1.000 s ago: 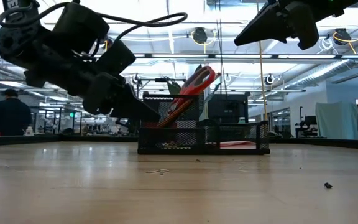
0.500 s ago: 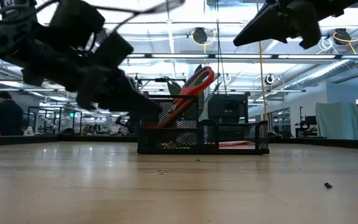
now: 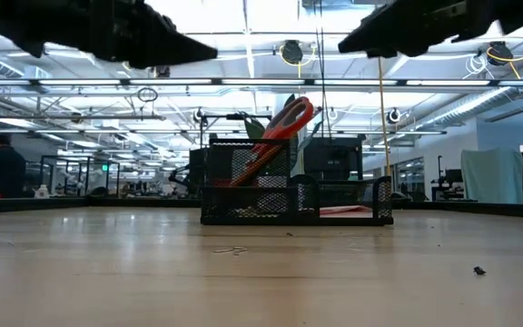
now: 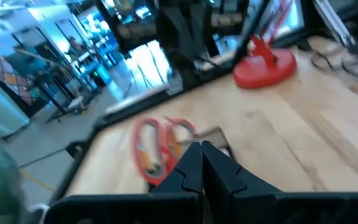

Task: Pick and place office supplies into organizer
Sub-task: Return to Home Position

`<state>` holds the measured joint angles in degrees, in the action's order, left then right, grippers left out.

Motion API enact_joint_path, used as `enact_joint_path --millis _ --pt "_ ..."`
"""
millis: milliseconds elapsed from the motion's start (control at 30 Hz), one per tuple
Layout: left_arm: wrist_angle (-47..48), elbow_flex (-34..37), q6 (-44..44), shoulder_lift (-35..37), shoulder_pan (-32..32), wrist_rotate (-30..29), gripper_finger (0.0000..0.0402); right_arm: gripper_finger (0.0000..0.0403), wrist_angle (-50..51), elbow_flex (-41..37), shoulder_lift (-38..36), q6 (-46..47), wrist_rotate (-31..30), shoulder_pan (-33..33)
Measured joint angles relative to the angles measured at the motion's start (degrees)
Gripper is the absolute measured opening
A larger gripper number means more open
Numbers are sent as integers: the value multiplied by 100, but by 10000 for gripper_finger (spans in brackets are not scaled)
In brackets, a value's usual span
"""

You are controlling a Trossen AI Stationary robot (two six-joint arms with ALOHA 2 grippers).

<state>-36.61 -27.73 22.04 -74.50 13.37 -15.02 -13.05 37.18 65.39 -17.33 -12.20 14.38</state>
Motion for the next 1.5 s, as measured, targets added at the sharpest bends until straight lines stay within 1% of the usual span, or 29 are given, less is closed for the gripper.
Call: enact_joint_path --millis 167,233,300,433,567,633,733,767,833,900,967,1067,1233,1500 --pt "568 -2 88 810 -568 589 2 0 -50 -285 -357 358 2216 -1177" --pt "930 0 149 1155 -665 653 2 0 -84 -417 -514 507 2837 -1573" --pt "1126 -4 212 1509 -689 654 1 0 -126 -577 -778 701 3154 -1900" --pt "1725 0 168 2222 -642 651 1 0 -366 -942 -1465 996 3181 -2225" --pt "2140 11 -122 2676 -474 651 1 0 -705 -1316 -2181 1261 3144 -2223" --pt "2008 202 -174 2815 -338 653 1 0 -878 -1532 -2476 1461 2950 -2083" --pt "1105 772 -164 2982 -158 654 1 0 -930 -1814 -2869 1627 2199 -1796" --pt "755 996 -176 3053 -133 658 1 0 -929 -1894 -2964 1629 2051 -1691" --pt "159 1371 -272 3206 -109 648 0 0 -911 -2069 -3171 1599 1978 -1461" --pt "-49 1700 -421 3431 -107 559 0 0 -1052 -2201 -3350 1567 1964 -1268" --pt "-77 1940 -520 3658 -107 442 0 0 -1032 -2300 -3581 1517 1878 -1146" --pt "-71 2144 -525 3989 -154 359 0 0 -923 -2399 -3848 1401 1669 -1129" --pt "169 2275 -522 4414 -260 540 0 0 -880 -2537 -4146 1297 1673 -1179" --pt "561 2649 -609 5179 -258 450 0 0 -472 -2693 -4730 1370 1675 -1177"
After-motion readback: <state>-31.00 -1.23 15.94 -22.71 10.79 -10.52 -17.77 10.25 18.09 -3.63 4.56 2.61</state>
